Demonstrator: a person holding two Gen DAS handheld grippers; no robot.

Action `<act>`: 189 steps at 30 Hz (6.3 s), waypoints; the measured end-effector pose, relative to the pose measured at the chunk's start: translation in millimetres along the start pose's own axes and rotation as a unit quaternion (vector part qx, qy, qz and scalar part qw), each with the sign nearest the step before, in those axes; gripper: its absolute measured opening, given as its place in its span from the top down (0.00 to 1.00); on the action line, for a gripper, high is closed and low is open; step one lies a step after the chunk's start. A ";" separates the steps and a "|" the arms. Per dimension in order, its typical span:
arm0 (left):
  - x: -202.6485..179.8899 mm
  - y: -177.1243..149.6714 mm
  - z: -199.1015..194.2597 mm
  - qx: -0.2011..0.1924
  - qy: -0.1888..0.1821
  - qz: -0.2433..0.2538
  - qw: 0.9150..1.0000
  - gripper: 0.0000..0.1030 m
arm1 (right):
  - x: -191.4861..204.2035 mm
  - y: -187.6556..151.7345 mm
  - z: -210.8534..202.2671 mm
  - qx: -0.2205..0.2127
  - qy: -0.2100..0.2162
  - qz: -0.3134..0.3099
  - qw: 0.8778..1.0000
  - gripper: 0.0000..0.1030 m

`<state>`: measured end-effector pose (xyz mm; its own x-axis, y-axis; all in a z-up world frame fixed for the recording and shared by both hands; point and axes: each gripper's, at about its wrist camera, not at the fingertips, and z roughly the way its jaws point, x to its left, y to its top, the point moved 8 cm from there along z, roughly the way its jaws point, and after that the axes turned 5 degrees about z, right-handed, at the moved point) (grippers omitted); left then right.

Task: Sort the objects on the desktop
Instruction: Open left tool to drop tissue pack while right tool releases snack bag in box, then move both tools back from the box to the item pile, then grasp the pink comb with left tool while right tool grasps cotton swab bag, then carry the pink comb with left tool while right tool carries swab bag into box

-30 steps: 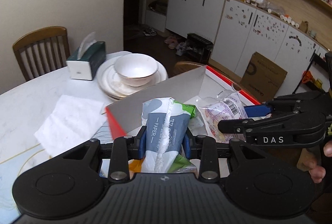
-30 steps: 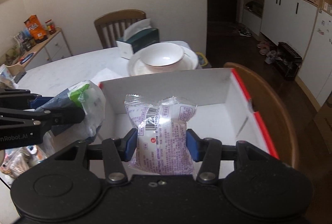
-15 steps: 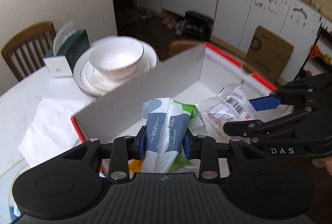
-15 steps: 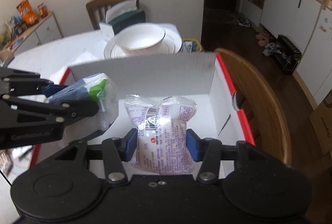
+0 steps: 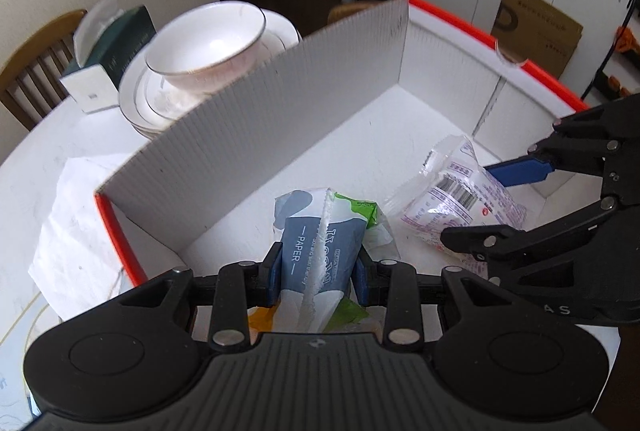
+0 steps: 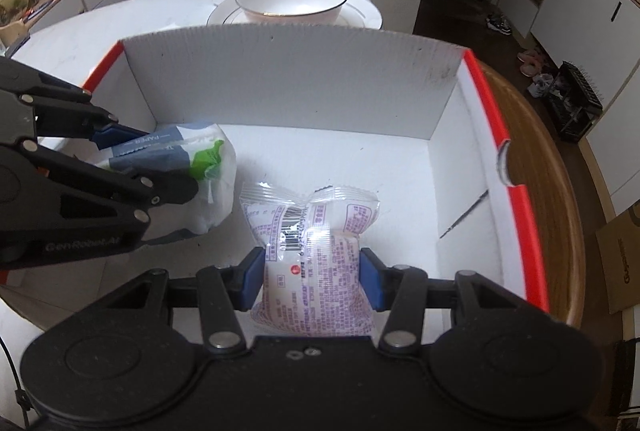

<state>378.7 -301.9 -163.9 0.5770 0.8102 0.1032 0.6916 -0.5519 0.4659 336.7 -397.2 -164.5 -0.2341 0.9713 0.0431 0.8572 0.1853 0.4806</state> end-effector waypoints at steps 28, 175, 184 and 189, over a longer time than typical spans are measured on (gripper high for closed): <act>-0.6 -4.6 3.1 0.026 -0.033 -0.007 0.999 0.59 | -1.8 3.3 -0.3 0.007 0.003 -0.011 1.000 0.40; 282.8 -402.8 -142.9 -0.041 0.074 -0.168 0.982 0.47 | 399.4 -50.8 12.2 0.039 0.124 -0.146 0.981 0.48; 282.6 -404.0 -144.8 -0.049 0.069 -0.176 0.981 0.53 | 397.3 -53.1 6.4 0.033 0.125 -0.140 0.982 0.65; 281.9 -408.4 -148.1 -0.052 0.067 -0.187 0.979 0.53 | 394.4 -53.8 -0.4 0.026 0.125 -0.135 0.983 0.66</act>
<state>194.6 181.2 -194.9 0.2238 0.9744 0.0196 0.7914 -0.1934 0.5799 198.1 -24.2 -172.9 -0.5556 0.8200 0.1377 0.7696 0.4445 0.4583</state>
